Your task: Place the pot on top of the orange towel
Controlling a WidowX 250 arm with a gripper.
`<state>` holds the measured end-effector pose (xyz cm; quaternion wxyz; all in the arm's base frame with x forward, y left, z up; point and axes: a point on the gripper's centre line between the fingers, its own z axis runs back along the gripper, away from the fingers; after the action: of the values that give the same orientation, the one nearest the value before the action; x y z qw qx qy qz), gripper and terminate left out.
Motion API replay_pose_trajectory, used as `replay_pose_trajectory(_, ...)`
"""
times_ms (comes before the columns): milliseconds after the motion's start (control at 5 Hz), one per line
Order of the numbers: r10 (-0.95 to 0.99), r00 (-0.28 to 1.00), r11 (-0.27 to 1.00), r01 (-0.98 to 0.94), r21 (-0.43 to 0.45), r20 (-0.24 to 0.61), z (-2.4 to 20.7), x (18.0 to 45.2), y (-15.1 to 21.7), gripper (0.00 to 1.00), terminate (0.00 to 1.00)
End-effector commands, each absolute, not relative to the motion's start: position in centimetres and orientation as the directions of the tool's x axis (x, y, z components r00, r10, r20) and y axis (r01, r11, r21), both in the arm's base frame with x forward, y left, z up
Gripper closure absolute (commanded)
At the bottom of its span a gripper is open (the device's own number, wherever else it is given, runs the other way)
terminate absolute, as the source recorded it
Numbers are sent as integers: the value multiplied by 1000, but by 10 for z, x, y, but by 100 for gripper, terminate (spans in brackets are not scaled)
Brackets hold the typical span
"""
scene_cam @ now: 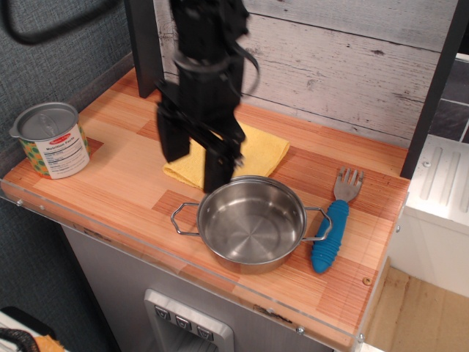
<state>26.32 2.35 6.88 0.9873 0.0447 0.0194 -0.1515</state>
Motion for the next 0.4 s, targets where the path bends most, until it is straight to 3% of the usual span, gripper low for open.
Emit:
replay_pose_trajectory(0, -343, 939, 933, 344, 102, -25, 48, 277, 14, 0, 0)
replay_pose_trajectory(200, -352, 936, 932, 353, 86, -27, 34, 279, 13, 0, 0)
